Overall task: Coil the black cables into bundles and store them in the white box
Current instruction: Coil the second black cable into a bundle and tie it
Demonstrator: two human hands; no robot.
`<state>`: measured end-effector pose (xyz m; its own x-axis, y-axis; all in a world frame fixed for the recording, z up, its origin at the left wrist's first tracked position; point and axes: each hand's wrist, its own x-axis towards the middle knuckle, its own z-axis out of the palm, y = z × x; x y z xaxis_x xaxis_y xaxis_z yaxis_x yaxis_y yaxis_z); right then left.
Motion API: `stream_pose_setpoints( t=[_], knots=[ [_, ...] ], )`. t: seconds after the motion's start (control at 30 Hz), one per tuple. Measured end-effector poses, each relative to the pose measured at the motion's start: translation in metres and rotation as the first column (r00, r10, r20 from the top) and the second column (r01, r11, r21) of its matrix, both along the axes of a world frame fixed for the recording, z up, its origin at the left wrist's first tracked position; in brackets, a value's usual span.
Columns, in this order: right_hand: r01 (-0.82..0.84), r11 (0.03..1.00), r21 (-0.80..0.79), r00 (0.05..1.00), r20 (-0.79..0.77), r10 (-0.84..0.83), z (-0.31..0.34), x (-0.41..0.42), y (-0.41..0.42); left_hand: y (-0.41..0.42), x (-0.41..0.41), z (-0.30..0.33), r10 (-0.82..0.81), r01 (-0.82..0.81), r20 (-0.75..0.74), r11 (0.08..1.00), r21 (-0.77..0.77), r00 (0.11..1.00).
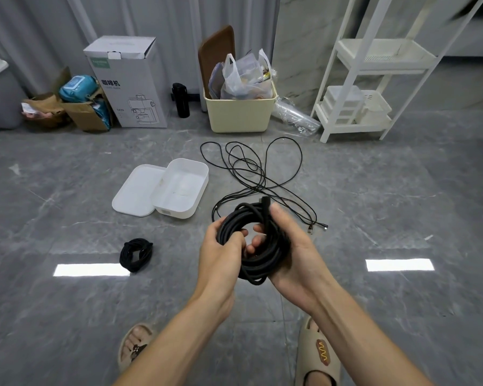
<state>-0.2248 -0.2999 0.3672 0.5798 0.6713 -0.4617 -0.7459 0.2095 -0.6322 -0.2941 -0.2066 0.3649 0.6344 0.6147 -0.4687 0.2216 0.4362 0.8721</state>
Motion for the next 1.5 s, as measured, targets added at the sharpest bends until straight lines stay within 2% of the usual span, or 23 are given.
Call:
stream_pose_setpoints(
  t=[0.07,0.13,0.23,0.37,0.47,0.63,0.8,0.87,0.93,1.0,1.07,1.13,1.3,1.5],
  knots=[
    [-0.038,0.994,-0.103,0.997,0.068,0.045,0.001,0.0,0.0,0.003,0.001,0.0,-0.031,0.031,0.003,0.999,0.029,1.0],
    [0.002,0.988,-0.153,0.998,0.067,0.008,-0.001,0.001,0.0,0.004,0.003,0.001,-0.082,0.082,-0.004,0.995,0.051,0.997],
    [0.051,0.987,-0.151,0.997,0.066,-0.041,-0.003,0.002,-0.001,0.008,0.005,0.002,-0.149,0.15,-0.014,0.985,0.084,0.989],
    [-0.003,0.997,-0.079,0.996,0.089,0.01,-0.002,0.005,-0.002,0.014,0.0,0.001,-0.21,0.21,-0.017,0.962,0.175,0.978],
    [0.026,0.997,-0.073,0.993,0.113,-0.018,-0.004,0.006,-0.002,0.015,-0.001,-0.001,-0.219,0.215,-0.011,0.947,0.239,0.976],
    [0.05,0.992,-0.12,0.988,0.152,-0.032,-0.001,0.003,-0.002,0.015,-0.001,-0.005,-0.206,0.228,-0.099,0.896,0.382,0.974],
    [0.061,0.992,-0.111,0.977,0.208,-0.037,0.01,-0.001,-0.009,0.012,-0.005,0.003,-0.238,0.255,-0.093,0.863,0.437,0.967],
    [0.075,0.989,-0.126,0.973,0.228,-0.045,0.016,-0.004,-0.015,0.009,-0.01,0.008,-0.292,0.305,-0.106,0.812,0.498,0.951],
    [0.098,0.987,-0.129,0.971,0.23,-0.066,0.021,-0.008,-0.02,0.002,-0.016,0.014,-0.34,0.35,-0.141,0.696,0.627,0.93],
    [0.119,0.986,-0.113,0.97,0.225,-0.091,0.028,-0.013,-0.024,-0.006,-0.021,0.024,-0.381,0.391,-0.211,0.495,0.776,0.9],
    [0.142,0.986,-0.083,0.969,0.217,-0.122,0.036,-0.017,-0.026,-0.011,-0.023,0.033,-0.397,0.422,-0.293,0.291,0.859,0.87],
    [0.159,0.985,-0.066,0.968,0.206,-0.142,0.046,-0.022,-0.027,-0.012,-0.023,0.045,-0.388,0.443,-0.355,0.168,0.88,0.851],
    [0.152,0.986,-0.074,0.962,0.239,-0.131,0.08,-0.035,-0.027,-0.01,-0.024,0.083,-0.348,0.5,-0.45,0.068,0.863,0.823],
    [0.099,0.995,-0.016,0.957,0.276,-0.091,0.116,-0.048,-0.025,-0.008,-0.029,0.118,-0.265,0.543,-0.498,0.13,0.83,0.826]
  ],
)
